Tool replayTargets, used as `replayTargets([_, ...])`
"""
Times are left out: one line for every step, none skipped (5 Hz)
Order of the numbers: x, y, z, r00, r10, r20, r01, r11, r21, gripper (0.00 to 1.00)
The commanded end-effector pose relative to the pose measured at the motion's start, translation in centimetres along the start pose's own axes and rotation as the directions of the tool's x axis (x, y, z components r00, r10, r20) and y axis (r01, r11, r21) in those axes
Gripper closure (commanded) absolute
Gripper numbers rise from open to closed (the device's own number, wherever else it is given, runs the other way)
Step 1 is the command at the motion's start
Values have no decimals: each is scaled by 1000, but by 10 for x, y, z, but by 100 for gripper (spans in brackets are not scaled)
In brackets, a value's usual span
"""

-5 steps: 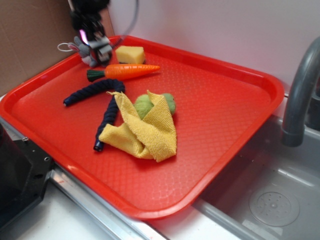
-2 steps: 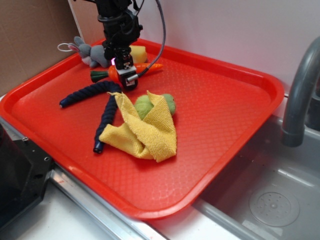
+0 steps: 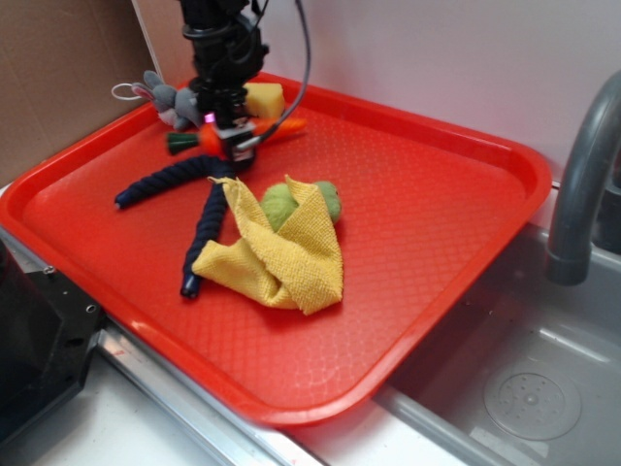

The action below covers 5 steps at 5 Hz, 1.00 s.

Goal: Grab the carrot.

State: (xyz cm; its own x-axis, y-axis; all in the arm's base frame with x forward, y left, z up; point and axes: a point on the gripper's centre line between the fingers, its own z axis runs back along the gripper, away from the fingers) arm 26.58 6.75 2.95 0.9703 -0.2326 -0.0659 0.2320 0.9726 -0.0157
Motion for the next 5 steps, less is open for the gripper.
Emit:
replayTargets([6, -56, 123, 972, 172, 158, -149, 977, -150, 100])
replayTargets([2, -56, 174, 973, 189, 135, -159, 965, -208, 100])
replayTargets([5, -51, 195, 964, 243, 108, -210, 946, -248, 100])
replayTargets([14, -64, 185, 973, 200, 118, -175, 965, -193, 100])
replayTargets([17, -74, 176, 977, 146, 156, -136, 988, -70, 100])
